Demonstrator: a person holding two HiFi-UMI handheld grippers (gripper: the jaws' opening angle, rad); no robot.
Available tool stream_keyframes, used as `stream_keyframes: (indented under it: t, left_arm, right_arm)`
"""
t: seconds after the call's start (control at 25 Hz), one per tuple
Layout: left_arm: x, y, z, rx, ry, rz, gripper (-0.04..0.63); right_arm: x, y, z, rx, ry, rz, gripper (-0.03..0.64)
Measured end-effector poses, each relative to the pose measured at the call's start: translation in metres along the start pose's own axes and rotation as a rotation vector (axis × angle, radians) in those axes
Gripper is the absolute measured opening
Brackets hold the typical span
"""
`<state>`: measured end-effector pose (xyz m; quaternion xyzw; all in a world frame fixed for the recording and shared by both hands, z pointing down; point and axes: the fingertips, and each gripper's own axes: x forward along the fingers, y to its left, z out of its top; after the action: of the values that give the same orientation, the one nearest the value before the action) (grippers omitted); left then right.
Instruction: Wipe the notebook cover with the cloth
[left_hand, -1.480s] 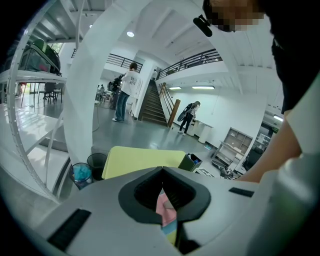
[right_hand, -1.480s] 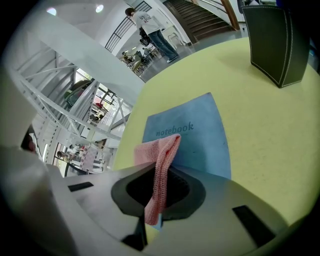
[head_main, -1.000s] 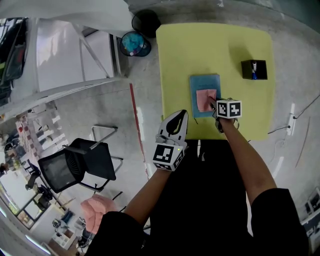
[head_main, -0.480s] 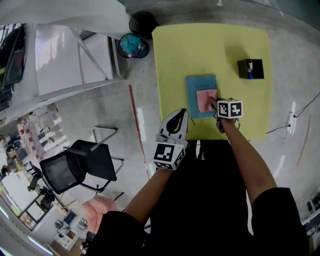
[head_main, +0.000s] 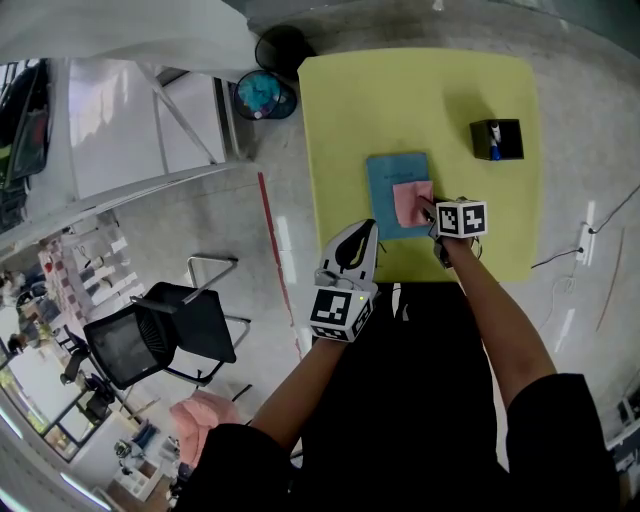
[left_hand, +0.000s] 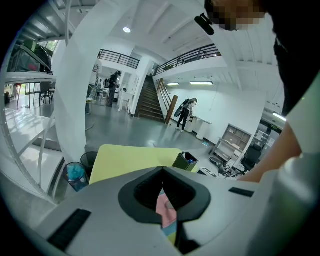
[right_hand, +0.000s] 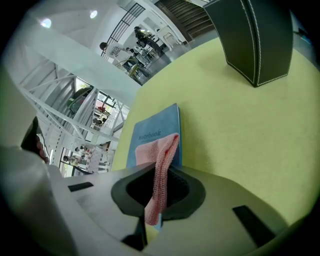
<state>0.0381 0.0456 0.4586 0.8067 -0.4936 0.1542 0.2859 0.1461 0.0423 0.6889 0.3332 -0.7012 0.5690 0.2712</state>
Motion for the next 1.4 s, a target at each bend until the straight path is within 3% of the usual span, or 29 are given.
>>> stream_keyframes:
  t: [0.64, 0.88, 1.0, 1.16, 1.28, 1.4]
  left_arm:
    - [0.012, -0.017, -0.007, 0.004, 0.002, -0.008, 0.011]
    - [-0.009, -0.004, -0.009, 0.001, -0.013, -0.019, 0.011]
    - [-0.021, 0.005, -0.008, 0.025, -0.028, -0.033, 0.011]
    - [-0.042, 0.023, -0.012, -0.043, -0.065, -0.058, 0.011]
    - [-0.053, 0.031, -0.011, -0.064, -0.082, -0.073, 0.011]
    - [-0.059, 0.033, -0.009, -0.078, -0.1, -0.092, 0.011]
  right_arm:
    - [-0.016, -0.021, 0.003, 0.032, 0.0, -0.005, 0.037]
    - [-0.035, -0.023, 0.011, 0.088, -0.106, -0.063, 0.037]
    - [-0.05, -0.006, 0.019, 0.077, -0.166, -0.048, 0.037]
    - [-0.06, 0.037, 0.023, 0.078, -0.23, 0.004, 0.037]
    - [-0.061, 0.08, 0.026, 0.097, -0.26, 0.096, 0.037]
    - [-0.054, 0.107, 0.025, 0.097, -0.262, 0.132, 0.037]
